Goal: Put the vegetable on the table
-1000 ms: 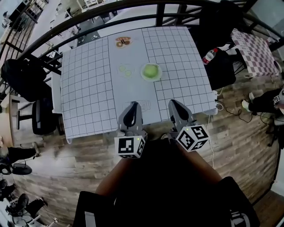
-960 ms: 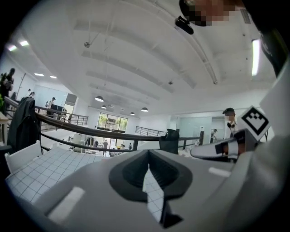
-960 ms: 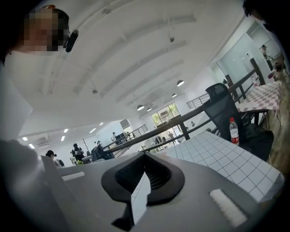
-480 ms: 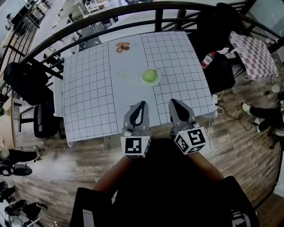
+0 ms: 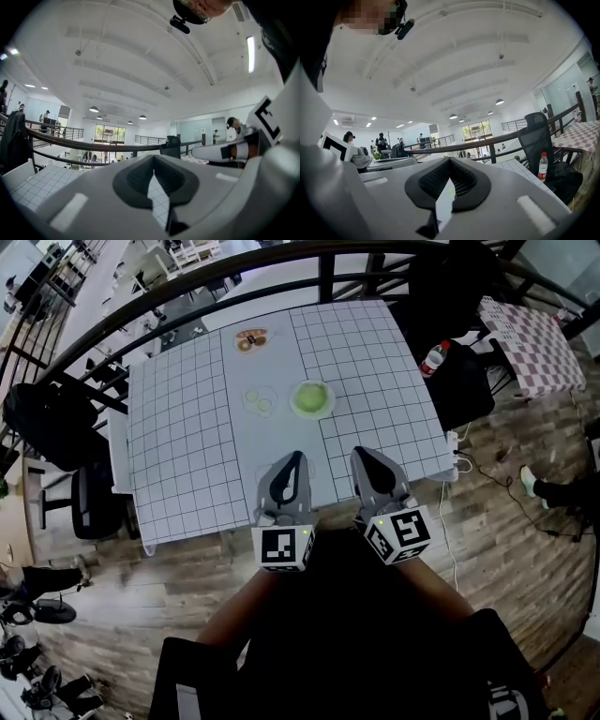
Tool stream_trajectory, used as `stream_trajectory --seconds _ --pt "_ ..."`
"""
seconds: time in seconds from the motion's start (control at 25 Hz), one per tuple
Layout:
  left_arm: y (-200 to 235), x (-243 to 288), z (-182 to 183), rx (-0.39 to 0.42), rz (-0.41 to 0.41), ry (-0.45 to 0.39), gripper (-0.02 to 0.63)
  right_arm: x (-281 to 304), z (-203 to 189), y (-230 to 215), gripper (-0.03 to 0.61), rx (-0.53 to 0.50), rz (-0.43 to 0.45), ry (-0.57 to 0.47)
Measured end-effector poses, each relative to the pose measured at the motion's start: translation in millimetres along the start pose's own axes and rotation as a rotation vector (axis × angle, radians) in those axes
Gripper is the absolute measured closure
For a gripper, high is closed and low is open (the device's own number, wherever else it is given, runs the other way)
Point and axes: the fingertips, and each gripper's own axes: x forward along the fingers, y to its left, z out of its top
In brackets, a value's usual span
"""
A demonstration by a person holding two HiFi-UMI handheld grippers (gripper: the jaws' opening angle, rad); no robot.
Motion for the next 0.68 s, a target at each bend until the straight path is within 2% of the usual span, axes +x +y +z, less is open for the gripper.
stream_trajectory --seconds 0.32,0.68 --pt "-13 -2 0 0.000 -0.023 -0.010 0.606 -14 -2 -5 0.581 -0.001 -0.033 0.000" --pt "-13 -19 -2 0.006 -0.027 -0.012 0.606 -23 -9 5 0.581 0.005 -0.032 0.007"
